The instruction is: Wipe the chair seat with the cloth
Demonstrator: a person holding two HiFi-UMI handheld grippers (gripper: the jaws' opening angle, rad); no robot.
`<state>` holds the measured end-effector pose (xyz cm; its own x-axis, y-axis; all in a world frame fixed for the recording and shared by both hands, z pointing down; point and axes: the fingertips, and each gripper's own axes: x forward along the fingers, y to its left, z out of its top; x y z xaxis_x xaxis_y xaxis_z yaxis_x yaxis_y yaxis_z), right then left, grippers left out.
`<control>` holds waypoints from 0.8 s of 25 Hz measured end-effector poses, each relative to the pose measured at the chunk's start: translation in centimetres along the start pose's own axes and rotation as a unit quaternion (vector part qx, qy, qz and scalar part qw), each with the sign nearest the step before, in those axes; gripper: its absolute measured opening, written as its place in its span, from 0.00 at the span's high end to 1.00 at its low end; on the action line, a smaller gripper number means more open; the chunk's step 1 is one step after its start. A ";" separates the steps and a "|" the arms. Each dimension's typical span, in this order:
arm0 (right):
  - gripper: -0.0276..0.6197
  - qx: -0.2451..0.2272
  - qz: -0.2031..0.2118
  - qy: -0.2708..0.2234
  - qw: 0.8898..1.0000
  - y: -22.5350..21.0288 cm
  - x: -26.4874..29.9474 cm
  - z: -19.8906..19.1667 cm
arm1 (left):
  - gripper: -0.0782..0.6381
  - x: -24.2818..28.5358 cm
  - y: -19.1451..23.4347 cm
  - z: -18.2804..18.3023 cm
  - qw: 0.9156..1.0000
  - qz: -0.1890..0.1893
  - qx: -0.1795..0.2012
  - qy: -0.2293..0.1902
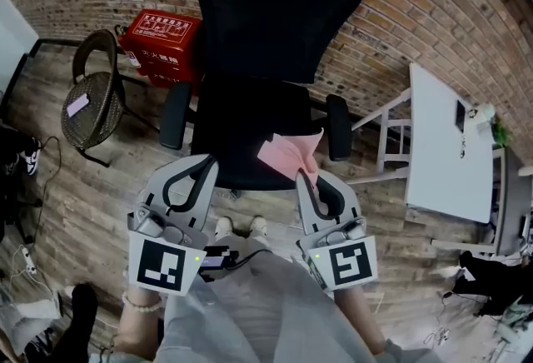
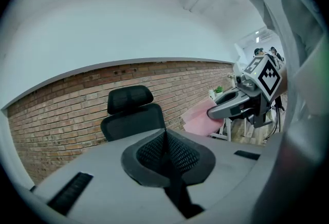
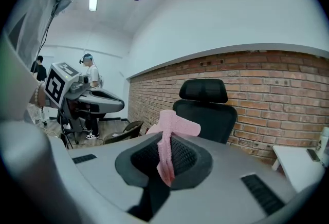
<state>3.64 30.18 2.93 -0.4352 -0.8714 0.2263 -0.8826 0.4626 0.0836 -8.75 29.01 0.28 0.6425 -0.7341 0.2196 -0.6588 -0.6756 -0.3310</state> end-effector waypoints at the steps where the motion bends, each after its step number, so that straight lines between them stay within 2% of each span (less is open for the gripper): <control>1: 0.87 0.000 -0.003 0.001 1.000 0.1 0.1 0.0 | 0.87 0.0 0.2 0.0 1.000 -0.001 0.001 -0.002; 5: 0.87 -0.002 -0.012 0.013 1.000 0.5 0.8 0.0 | 0.87 0.0 1.1 -0.2 1.000 -0.010 0.004 -0.009; 9: 0.87 0.001 -0.037 -0.012 0.999 0.6 1.9 1.0 | 0.87 0.1 2.1 -0.5 1.000 -0.021 0.009 -0.018; 12: 0.87 0.000 -0.045 0.001 0.999 1.1 2.1 0.6 | 0.87 0.0 2.6 -0.7 0.999 -0.031 0.013 -0.024; 20: 0.87 0.000 -0.048 0.009 0.999 -0.7 4.5 0.2 | 0.87 2.3 4.6 -1.3 0.999 -0.026 0.008 -0.024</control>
<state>2.25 25.90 3.68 -0.3450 -0.9089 0.2344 -0.9203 0.3767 0.1060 -10.80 24.16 0.46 0.6938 -0.6940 0.1922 -0.6183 -0.7109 -0.3353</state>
